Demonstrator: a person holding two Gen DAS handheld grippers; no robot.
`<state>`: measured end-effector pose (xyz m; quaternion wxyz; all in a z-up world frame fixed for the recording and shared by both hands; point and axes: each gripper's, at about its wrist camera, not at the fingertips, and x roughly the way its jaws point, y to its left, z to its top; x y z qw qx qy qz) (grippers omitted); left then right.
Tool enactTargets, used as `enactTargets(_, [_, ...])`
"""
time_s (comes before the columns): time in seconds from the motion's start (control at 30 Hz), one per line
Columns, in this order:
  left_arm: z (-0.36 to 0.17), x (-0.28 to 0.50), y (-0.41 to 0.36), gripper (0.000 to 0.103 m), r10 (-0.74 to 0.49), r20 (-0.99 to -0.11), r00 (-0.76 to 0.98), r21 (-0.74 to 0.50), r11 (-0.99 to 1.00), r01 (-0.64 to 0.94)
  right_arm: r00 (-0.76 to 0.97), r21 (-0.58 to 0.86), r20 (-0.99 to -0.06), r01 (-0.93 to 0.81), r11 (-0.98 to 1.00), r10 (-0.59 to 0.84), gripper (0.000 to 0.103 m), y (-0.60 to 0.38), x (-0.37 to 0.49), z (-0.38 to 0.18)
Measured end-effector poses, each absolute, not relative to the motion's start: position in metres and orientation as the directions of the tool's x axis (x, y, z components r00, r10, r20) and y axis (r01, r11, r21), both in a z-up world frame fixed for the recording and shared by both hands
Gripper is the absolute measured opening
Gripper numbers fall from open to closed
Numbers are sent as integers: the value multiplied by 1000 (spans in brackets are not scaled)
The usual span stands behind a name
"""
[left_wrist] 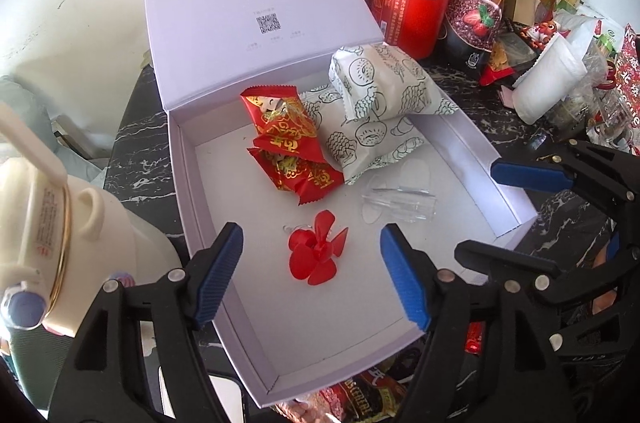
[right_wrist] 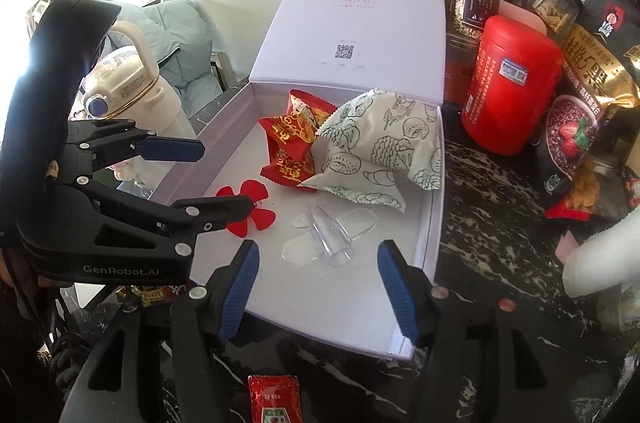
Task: Organize objects
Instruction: 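Open both tools and raise them out of the lavender box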
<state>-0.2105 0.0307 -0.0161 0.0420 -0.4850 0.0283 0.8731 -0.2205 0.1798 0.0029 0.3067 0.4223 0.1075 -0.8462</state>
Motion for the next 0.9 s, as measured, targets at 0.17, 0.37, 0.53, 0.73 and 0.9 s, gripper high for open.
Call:
enactTargets(0.17, [-5,-200,31,70,47,-833,-552,8,-995,-97,-478,65,-767,604,-794,-427,63,185,-210,11])
enactTargets(0.37, [12,-182,32,71,45,-805,-592,10,-996,-89,-505,56,-747,600,-798,-433,64,189,-196,26])
enactTargets(0.53, [25,-167,32,73,34,-778,-627,9,-998,-65,-539,42,-720,594,-803,-437,66,192,-184,40])
enactTargets(0.73, [36,-149,30,76,38,-753,-657,-8,-999,-47,-561,35,-700,591,-806,-442,68,194,-170,52])
enactTargets(0.9, [44,-135,29,77,28,-736,-676,-4,-999,-37,-569,29,-696,588,-808,-439,69,194,-161,57])
